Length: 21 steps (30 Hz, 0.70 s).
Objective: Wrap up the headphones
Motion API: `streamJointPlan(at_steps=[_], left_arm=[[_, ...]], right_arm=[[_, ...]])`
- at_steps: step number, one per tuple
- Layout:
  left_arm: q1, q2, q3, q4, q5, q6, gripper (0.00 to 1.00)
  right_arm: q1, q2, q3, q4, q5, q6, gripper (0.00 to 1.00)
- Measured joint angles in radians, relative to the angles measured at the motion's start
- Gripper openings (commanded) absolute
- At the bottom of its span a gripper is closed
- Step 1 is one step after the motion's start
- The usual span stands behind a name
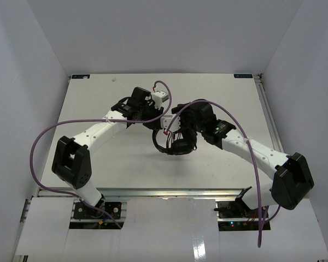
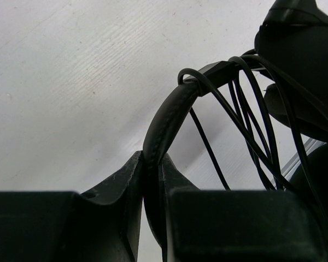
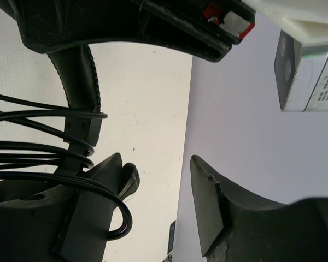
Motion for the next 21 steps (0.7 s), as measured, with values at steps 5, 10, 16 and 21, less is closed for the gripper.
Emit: streamJointPlan(at_steps=[5, 10, 16, 21], left_arm=[[-0.001, 0.0, -0.001, -0.01, 0.0, 0.009, 0.0], [-0.001, 0.0, -0.002, -0.019, -0.001, 0.016, 0.0], [-0.001, 0.0, -0.018, -0.014, 0.0, 0.016, 0.0], [-0.001, 0.001, -0.03, -0.013, 0.0, 0.018, 0.0]], right_arm=[[-0.039, 0.0, 0.002, -0.018, -0.064, 0.014, 0.71], [-0.081, 0.014, 0.047, -0.094, -0.156, 0.033, 0.72], [-0.136, 0.045, 0.135, -0.202, -0.282, 0.045, 0.72], [-0.161, 0.058, 0.174, -0.267, -0.351, 0.055, 0.72]])
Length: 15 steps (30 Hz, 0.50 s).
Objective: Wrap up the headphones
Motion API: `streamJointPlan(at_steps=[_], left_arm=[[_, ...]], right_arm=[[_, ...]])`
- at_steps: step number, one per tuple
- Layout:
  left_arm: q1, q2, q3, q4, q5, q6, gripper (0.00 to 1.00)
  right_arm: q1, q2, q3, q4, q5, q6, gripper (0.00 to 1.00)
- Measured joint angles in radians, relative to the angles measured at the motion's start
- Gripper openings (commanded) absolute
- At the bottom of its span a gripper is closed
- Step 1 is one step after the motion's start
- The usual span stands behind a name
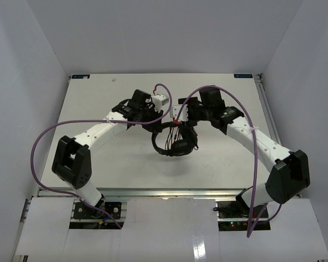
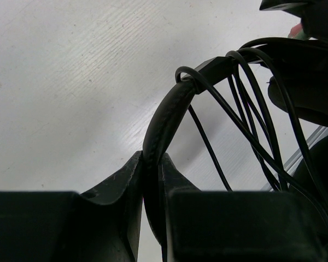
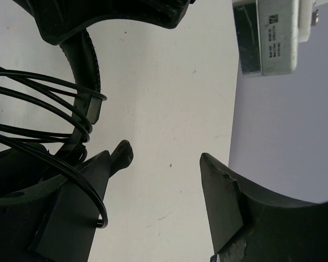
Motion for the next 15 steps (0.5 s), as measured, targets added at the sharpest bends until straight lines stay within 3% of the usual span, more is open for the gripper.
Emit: streamJointPlan(at_steps=[15], left_arm=[[0.001, 0.006, -0.002, -0.023, -0.003, 0.029, 0.0]], right_arm=[[-0.052, 0.054, 0.08, 0.004, 0.031, 0.086, 0.72]])
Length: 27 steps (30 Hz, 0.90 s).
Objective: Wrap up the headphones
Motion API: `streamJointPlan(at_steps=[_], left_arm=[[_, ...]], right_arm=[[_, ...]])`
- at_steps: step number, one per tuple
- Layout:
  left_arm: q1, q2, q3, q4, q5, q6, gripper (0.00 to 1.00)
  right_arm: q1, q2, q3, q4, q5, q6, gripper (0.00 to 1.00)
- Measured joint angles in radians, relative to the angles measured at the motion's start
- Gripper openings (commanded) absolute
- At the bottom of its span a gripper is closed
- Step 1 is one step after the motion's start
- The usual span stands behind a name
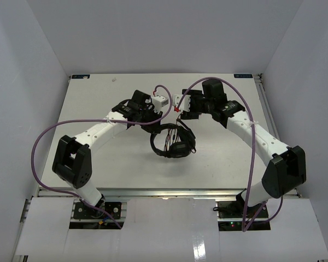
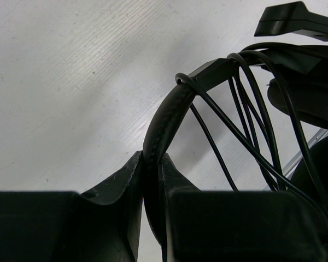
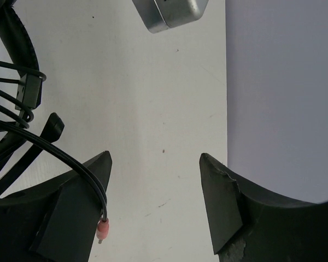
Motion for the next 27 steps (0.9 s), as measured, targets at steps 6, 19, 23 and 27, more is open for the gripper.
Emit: streamJointPlan(at_steps=[6, 19, 23, 27], left_arm=[[0.0, 0.0, 0.0, 0.0, 0.003, 0.0, 0.0], [0.0, -0.001, 0.0, 0.0, 0.025, -0.001, 0.0], [0.0, -0.005, 0.0, 0.0, 0.026, -0.013, 0.0], [0.001, -0.009, 0.008, 0.001, 0.028, -0.03, 0.0]], right_arm=[[-0.003, 0.026, 0.005, 0.028, -0.001, 0.04, 0.72], [-0.033, 0.187, 0.052, 0.047, -0.025, 0.156, 0.72], [-0.059, 0.222, 0.087, 0.027, -0.058, 0.182, 0.72], [-0.095, 0.26, 0.111, 0.004, -0.106, 0.206, 0.72]])
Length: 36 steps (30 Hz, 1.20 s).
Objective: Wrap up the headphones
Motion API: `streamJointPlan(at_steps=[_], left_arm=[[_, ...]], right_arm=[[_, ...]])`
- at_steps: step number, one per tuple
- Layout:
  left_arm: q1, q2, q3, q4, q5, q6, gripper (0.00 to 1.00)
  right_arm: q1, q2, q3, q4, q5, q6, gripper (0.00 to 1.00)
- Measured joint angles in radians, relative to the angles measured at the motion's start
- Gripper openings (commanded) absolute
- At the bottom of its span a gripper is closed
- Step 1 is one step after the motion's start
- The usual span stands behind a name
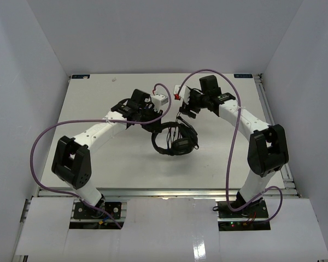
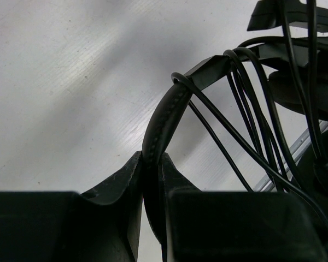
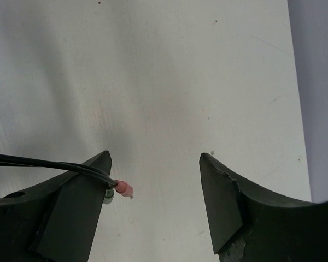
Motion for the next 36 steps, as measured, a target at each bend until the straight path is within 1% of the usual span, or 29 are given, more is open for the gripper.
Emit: streamJointPlan(at_steps=[5, 13, 21, 24, 30, 36], left_arm=[[0.002, -0.001, 0.018, -0.004, 0.008, -0.017, 0.0], [0.002, -0.002, 0.049, -0.012, 0.063, -0.031, 0.0], [0.002, -0.002, 0.05, -0.014, 0.082, -0.037, 0.0], [0.002, -0.002, 0.054, -0.015, 0.081, -0.038, 0.0], [0.002, -0.003, 0.07, -0.017, 0.085, -0.038, 0.0], [0.001, -0.007, 0.07, -0.027, 0.088, -0.038, 0.0]], right_arm=[[-0.02, 0.019, 0.0, -0.035, -0.043, 0.012, 0.72], [-0.02, 0.021, 0.001, -0.057, -0.099, 0.019, 0.72], [-0.02, 0.035, 0.073, -0.082, -0.126, 0.055, 0.72], [-0.02, 0.035, 0.066, -0.082, -0.128, 0.056, 0.76], [-0.023, 0.035, 0.017, -0.081, -0.129, 0.062, 0.78], [-0.043, 0.035, -0.009, -0.085, -0.179, 0.065, 0.83]])
